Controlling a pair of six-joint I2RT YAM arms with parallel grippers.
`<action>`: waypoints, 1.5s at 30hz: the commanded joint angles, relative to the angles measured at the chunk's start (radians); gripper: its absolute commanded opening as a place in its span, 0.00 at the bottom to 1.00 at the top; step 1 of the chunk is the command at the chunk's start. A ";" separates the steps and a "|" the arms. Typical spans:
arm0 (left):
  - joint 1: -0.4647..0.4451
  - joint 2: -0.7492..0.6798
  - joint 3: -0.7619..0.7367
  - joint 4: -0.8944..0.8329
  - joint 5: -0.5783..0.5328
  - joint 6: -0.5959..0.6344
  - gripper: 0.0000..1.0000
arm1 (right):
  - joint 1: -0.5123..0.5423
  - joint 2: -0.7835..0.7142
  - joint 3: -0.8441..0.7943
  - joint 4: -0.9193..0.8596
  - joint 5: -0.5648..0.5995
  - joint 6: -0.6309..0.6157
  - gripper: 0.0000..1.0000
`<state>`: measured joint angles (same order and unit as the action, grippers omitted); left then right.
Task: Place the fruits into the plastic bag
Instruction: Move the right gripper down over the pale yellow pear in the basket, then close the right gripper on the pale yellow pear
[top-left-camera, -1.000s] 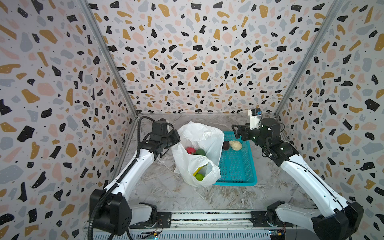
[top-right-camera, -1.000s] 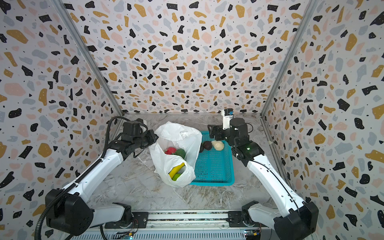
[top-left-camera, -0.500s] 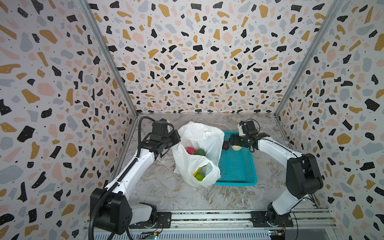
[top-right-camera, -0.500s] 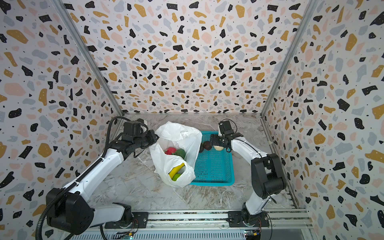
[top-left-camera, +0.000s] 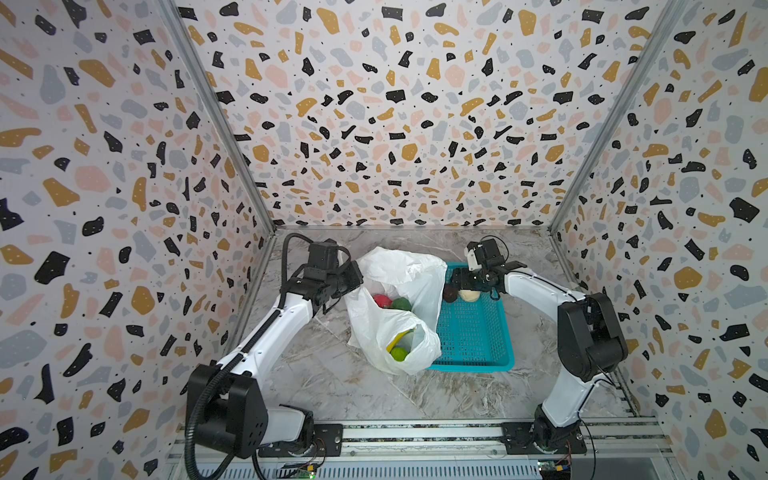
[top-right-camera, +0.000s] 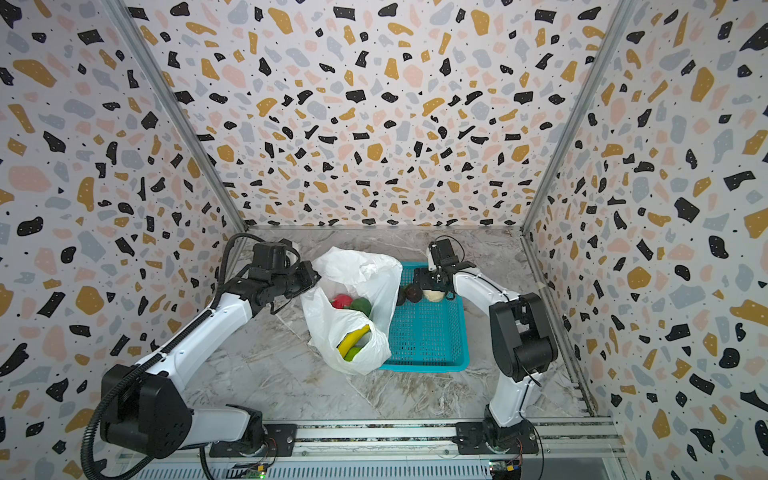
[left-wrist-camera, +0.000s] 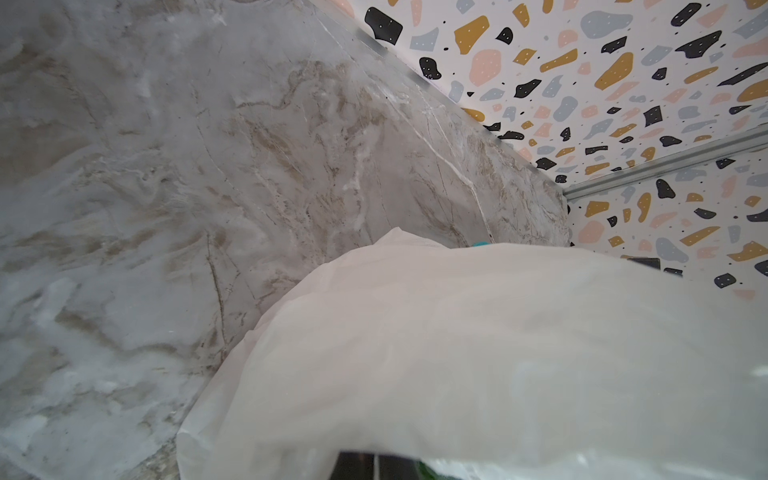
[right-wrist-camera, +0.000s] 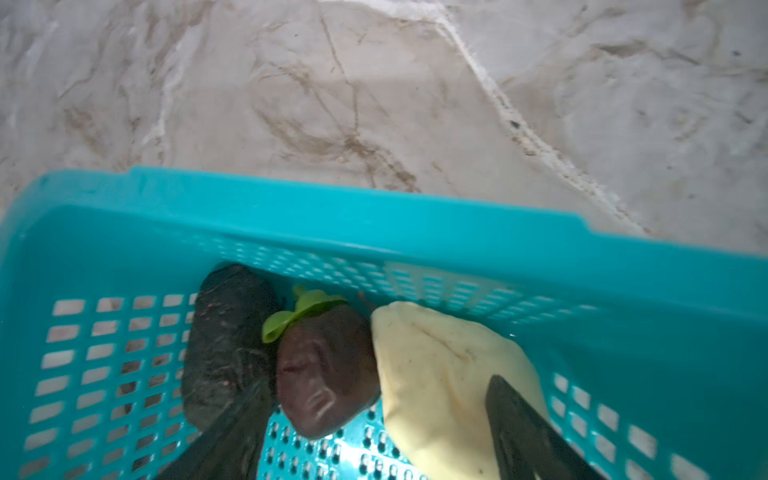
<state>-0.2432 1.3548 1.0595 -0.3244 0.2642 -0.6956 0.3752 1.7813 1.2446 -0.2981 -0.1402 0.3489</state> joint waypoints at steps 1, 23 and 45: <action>0.002 0.017 0.031 0.041 0.013 -0.001 0.00 | 0.030 -0.031 -0.044 -0.069 -0.111 0.020 0.81; 0.002 0.075 0.072 0.058 0.027 -0.015 0.00 | -0.003 -0.165 -0.058 -0.108 0.052 0.004 0.83; 0.002 0.094 0.088 0.069 0.031 -0.022 0.00 | 0.037 -0.135 -0.132 -0.310 -0.053 -0.041 0.82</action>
<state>-0.2432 1.4387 1.1103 -0.2955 0.2836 -0.7151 0.4103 1.6928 1.1206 -0.5533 -0.1986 0.3233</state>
